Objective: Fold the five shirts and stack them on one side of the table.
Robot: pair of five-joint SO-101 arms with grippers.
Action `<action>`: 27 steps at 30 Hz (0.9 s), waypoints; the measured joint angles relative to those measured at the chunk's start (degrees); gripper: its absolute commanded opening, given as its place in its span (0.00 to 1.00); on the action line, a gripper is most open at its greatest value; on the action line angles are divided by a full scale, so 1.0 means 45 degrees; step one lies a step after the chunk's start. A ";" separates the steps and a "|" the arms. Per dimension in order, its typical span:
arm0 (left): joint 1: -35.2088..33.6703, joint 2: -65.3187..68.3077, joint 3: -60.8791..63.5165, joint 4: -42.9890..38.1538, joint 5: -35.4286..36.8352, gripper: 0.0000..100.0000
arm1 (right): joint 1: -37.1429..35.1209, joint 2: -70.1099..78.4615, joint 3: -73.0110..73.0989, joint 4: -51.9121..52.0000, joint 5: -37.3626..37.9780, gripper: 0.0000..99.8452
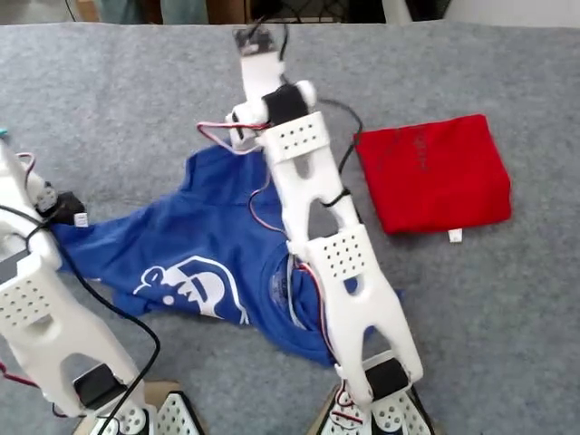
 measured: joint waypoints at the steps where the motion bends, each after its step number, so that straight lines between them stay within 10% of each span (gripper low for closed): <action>1: 0.0215 -0.0020 -0.0391 0.0508 0.0078 0.03 | 0.0098 -0.0332 0.0000 0.0078 0.0195 0.01; 12: 0.1719 -0.2637 -0.6505 0.5158 0.0176 0.03 | 0.0840 -0.5197 0.0000 0.0156 0.0977 0.01; 27: 0.1485 -1.0647 -0.7893 0.5314 0.0078 0.03 | 0.1739 -1.1643 -0.0449 -0.3067 0.0996 0.01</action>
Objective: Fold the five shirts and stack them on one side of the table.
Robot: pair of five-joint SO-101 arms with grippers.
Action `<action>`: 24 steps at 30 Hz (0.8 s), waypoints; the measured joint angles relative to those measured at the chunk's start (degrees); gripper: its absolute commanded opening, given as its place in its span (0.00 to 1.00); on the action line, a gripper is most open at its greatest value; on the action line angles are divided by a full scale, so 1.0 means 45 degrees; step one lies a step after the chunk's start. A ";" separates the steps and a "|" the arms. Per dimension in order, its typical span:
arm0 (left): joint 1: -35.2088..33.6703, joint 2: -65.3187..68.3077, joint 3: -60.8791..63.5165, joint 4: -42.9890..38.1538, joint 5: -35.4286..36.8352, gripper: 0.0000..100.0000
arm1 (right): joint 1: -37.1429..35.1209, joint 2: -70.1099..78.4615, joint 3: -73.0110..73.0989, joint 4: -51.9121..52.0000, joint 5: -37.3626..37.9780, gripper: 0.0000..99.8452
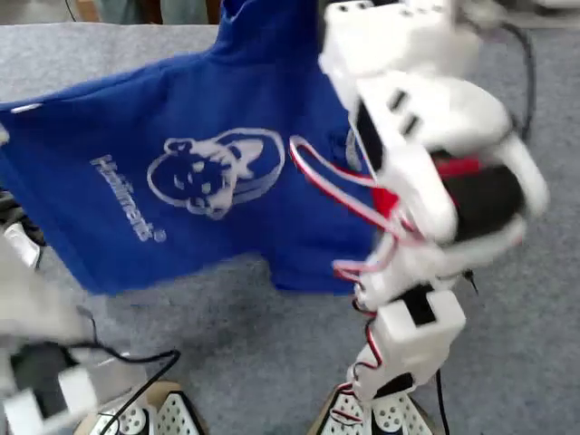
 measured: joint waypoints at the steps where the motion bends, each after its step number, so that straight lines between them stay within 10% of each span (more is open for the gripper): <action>1: 0.0000 -0.0703 -0.0059 -0.0156 0.0195 0.03 | 0.0000 -0.0293 -0.0059 -0.0352 0.0000 0.01; 24: -0.2559 -0.9182 0.0176 0.0078 -0.0352 0.03 | 0.0039 -0.5314 -0.0508 -0.0352 0.1270 0.01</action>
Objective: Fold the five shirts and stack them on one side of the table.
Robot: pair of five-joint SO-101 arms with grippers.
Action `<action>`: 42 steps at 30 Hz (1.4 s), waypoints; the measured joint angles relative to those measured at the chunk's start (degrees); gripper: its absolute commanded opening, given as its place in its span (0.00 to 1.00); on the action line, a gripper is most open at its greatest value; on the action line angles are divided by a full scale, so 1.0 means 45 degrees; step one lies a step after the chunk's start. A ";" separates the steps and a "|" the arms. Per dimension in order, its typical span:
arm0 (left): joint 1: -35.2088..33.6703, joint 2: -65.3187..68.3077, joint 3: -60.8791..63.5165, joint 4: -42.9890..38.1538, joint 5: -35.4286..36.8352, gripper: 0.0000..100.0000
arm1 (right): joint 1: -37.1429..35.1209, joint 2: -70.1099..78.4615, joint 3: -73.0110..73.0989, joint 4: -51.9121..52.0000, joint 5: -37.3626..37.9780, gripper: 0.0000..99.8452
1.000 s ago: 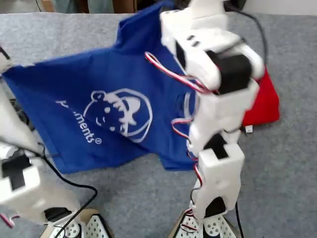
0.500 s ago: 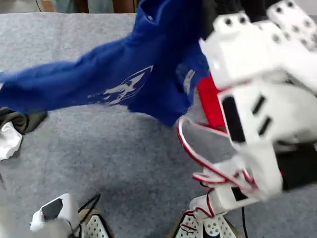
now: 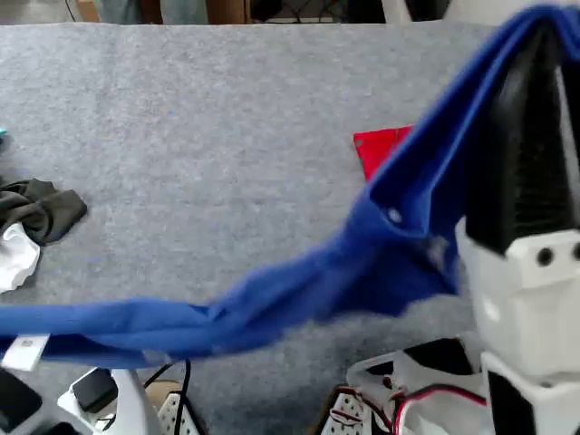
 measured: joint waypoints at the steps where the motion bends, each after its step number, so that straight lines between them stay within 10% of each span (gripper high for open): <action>1: 0.0000 -0.0176 0.0332 0.0000 0.0000 0.03 | 0.0000 0.0000 0.0059 0.0352 -0.0117 0.01; 11: 0.0000 -0.0645 0.6310 -0.0977 0.0234 0.03 | 0.0000 0.1133 0.2794 0.1954 -0.0156 0.01; 20: 0.2520 0.1973 1.5629 -1.0882 -0.0059 0.03 | 0.0742 0.6212 0.4689 -0.2794 -0.0899 0.01; 26: 0.2930 0.5705 1.6176 -1.6918 -0.0313 0.03 | 0.1094 0.9729 0.4708 -0.7111 -0.0918 0.01; 35: 0.3048 1.2093 1.1546 -1.7387 -0.0313 0.03 | 0.1094 1.2230 0.4767 -0.9026 -0.0938 0.01; 42: 0.3419 1.3304 0.9768 -1.3753 -0.0313 0.03 | 0.1192 1.2737 0.4884 -0.8908 -0.0840 0.01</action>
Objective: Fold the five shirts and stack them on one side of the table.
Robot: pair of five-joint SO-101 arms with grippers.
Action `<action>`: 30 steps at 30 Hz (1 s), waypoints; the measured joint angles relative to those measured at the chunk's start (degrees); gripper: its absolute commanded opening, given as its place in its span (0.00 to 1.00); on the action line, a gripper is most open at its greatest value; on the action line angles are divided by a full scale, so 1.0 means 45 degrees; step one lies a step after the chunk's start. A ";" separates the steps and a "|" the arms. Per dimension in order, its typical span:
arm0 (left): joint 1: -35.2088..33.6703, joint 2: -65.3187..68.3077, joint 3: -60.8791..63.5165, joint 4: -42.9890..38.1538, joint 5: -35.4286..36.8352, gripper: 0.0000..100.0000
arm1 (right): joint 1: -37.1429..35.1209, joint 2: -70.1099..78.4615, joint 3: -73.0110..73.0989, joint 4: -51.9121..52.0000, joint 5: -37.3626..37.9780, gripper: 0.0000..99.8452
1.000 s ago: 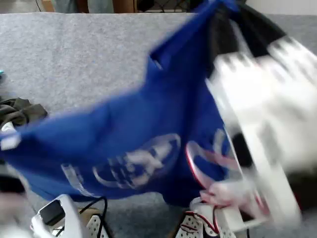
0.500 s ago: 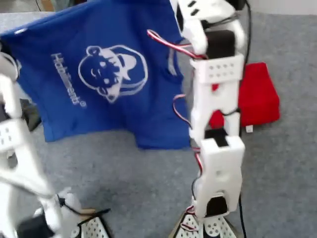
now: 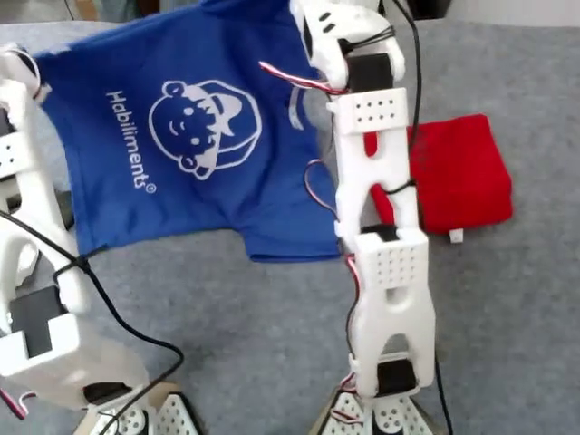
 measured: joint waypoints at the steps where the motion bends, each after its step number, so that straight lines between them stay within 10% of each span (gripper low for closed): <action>1: 0.0078 0.0000 0.0000 0.0625 -0.0078 0.03 | 0.0078 0.0020 0.0000 0.0293 0.0156 0.01; 13: 0.0117 0.0020 -0.0020 0.6701 -0.2989 0.03 | 0.0156 0.0020 0.0000 0.8479 0.5841 0.01; 17: 0.0117 0.0000 0.0860 0.6818 -0.3067 0.03 | 0.0117 0.0020 0.0000 1.1663 0.9260 0.01; 30: 0.0078 -0.1739 0.7951 0.3673 -0.3985 0.03 | 0.0059 -0.0606 0.3888 1.2542 0.8850 0.01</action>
